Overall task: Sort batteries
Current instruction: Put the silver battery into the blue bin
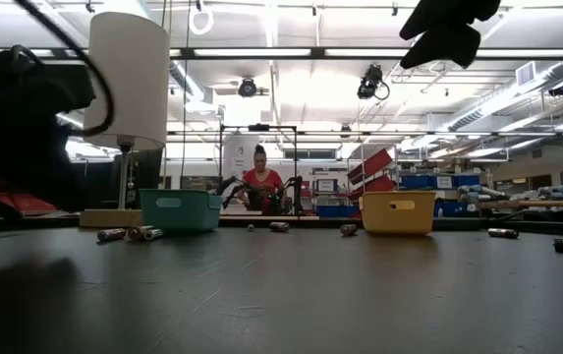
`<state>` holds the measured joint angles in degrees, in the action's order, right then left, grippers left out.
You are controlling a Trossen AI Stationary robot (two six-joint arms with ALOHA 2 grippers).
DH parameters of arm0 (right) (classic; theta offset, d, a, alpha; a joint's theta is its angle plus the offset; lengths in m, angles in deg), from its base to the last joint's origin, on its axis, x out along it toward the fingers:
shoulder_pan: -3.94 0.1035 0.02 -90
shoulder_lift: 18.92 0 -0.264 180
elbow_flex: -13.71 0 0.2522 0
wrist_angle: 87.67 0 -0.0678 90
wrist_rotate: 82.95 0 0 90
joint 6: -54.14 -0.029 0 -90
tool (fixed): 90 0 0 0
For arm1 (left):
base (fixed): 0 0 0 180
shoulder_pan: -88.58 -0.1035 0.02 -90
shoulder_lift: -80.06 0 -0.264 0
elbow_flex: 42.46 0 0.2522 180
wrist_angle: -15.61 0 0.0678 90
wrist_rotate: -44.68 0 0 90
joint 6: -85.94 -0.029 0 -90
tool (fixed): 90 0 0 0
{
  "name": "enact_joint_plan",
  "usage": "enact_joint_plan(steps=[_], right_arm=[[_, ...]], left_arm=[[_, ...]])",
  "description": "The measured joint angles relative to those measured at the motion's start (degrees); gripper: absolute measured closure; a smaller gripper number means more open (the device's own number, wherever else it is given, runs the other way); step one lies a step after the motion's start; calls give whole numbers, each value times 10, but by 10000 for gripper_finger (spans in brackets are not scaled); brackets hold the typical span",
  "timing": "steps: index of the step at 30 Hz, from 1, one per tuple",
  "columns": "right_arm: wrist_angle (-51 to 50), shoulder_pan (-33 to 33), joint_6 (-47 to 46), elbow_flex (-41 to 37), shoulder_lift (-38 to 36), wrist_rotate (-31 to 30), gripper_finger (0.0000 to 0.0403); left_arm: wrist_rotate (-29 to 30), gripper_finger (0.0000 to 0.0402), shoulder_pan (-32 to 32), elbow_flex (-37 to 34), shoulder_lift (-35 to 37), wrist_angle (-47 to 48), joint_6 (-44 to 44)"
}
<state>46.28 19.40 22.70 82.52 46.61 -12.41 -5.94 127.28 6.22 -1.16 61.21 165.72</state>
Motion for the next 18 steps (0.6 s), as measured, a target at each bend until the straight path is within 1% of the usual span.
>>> enact_joint_plan(steps=[4,7,8,10,16,18], right_arm=[[-1,-13,12,0,0,29,150],[0,-18,-3,0,0,38,150],[1,-18,-14,0,0,40,150],[1,-16,-35,0,0,41,150],[3,-2,-73,0,0,41,150],[7,1,-80,0,0,41,150]], left_arm=[[8,143,0,0,-20,-9,-141],[50,112,-1,0,-37,-11,-208],[62,106,-3,0,-44,-11,-218],[68,99,-12,0,-57,-19,-225],[41,97,-33,-29,-71,-94,-224],[44,97,-34,-36,-71,-111,-224]])
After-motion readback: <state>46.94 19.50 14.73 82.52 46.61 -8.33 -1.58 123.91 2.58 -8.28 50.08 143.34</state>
